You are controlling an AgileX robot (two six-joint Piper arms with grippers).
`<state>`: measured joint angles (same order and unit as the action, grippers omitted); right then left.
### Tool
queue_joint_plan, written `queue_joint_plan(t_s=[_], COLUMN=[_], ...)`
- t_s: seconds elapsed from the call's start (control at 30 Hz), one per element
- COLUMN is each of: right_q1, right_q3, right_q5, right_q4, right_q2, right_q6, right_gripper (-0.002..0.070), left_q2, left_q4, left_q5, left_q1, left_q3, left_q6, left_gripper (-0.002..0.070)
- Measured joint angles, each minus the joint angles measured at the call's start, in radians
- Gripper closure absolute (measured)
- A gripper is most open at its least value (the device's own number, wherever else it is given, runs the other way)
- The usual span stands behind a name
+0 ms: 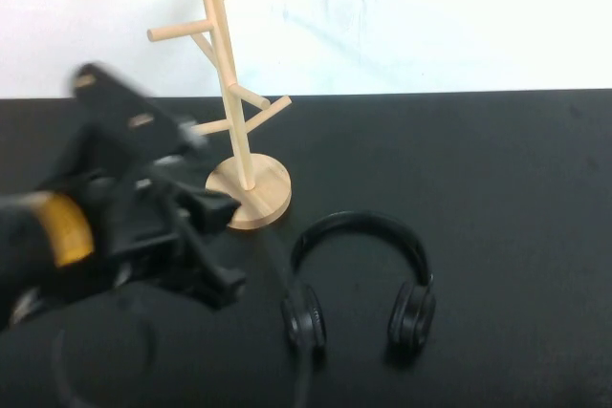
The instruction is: Take out the headphones from the headphone stand
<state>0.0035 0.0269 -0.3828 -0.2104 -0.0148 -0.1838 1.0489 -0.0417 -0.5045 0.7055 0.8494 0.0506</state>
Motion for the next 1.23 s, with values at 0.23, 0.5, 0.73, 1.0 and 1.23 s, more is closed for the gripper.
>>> queue_joint_plan(t_s=[0.23, 0.5, 0.73, 1.0, 1.23], right_q1=[0.000, 0.000, 0.000, 0.000, 0.000], right_q3=[0.000, 0.000, 0.000, 0.000, 0.000], right_q5=[0.000, 0.000, 0.000, 0.000, 0.000], right_q4=[0.000, 0.000, 0.000, 0.000, 0.000], right_q2=[0.000, 0.000, 0.000, 0.000, 0.000], right_q6=[0.000, 0.000, 0.000, 0.000, 0.000], right_gripper=[0.0685, 0.0685, 0.0685, 0.0685, 0.0685], left_q2=[-0.327, -0.814, -1.055, -1.059, -1.061], left_q4=[0.015, 0.021, 0.030, 0.030, 0.030], left_q5=[0.446, 0.626, 0.563, 0.204, 0.145], left_q1=[-0.166, -0.459, -0.590, -0.589, -0.589], left_q3=[-0.396, -0.737, -0.872, -0.873, -0.873], left_q6=[0.017, 0.009, -0.051, -0.070, -0.073], left_gripper=[0.0677, 0.0678, 0.0678, 0.0678, 0.0678])
